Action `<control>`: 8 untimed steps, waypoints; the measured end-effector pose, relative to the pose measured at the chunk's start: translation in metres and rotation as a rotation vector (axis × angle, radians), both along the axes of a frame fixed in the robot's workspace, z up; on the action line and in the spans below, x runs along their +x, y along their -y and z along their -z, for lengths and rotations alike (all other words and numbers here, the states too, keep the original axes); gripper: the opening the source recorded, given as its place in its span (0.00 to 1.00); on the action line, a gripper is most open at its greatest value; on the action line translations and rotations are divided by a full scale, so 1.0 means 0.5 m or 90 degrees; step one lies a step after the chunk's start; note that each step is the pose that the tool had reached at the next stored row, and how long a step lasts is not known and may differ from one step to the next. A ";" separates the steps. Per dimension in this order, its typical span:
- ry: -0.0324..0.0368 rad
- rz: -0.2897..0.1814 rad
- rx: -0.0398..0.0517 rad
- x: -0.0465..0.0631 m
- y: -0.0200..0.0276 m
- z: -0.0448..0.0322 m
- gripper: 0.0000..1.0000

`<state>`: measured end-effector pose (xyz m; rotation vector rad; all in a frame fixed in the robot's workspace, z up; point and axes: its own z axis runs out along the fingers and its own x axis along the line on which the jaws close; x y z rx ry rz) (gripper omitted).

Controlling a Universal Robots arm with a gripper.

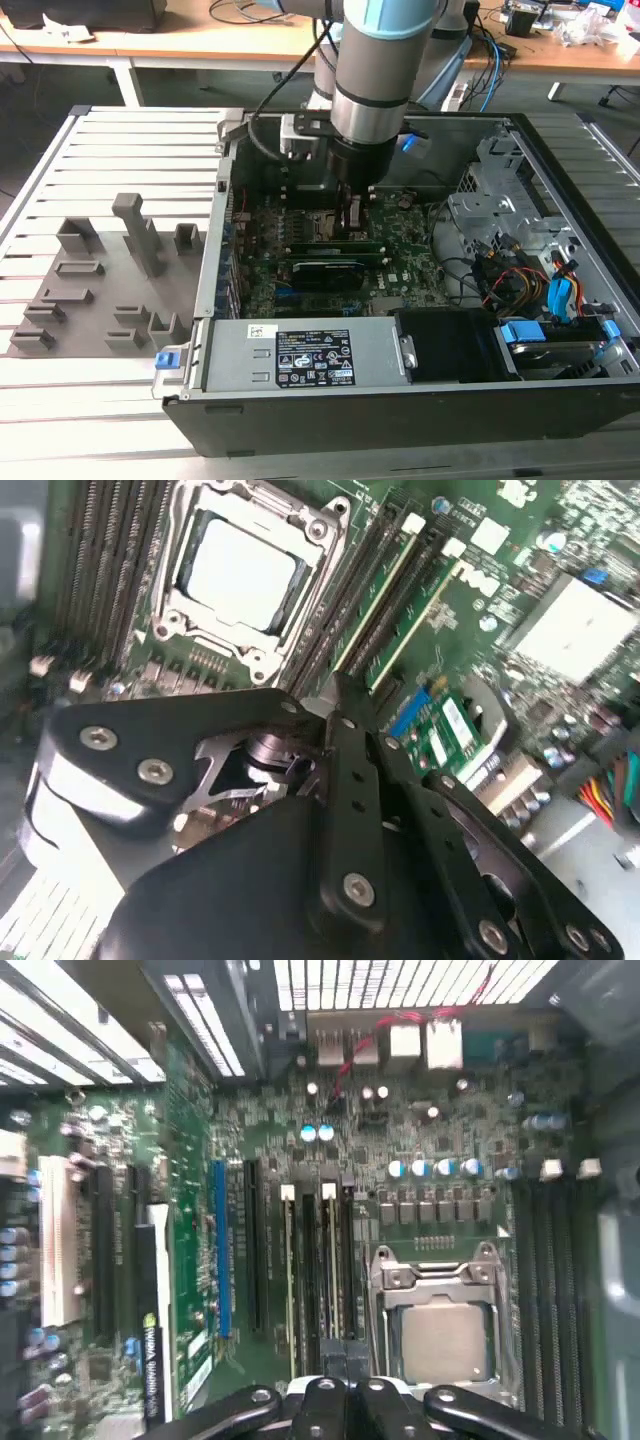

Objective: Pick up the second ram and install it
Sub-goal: 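Press down the second ram until it locks into place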

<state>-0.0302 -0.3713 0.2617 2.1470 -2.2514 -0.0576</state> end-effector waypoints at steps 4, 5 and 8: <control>0.0000 0.000 0.0001 0.000 -0.0002 -0.034 0.11; 0.0000 0.000 0.0001 0.000 -0.0002 -0.035 0.11; 0.0000 0.000 0.0000 0.000 -0.0002 -0.035 0.11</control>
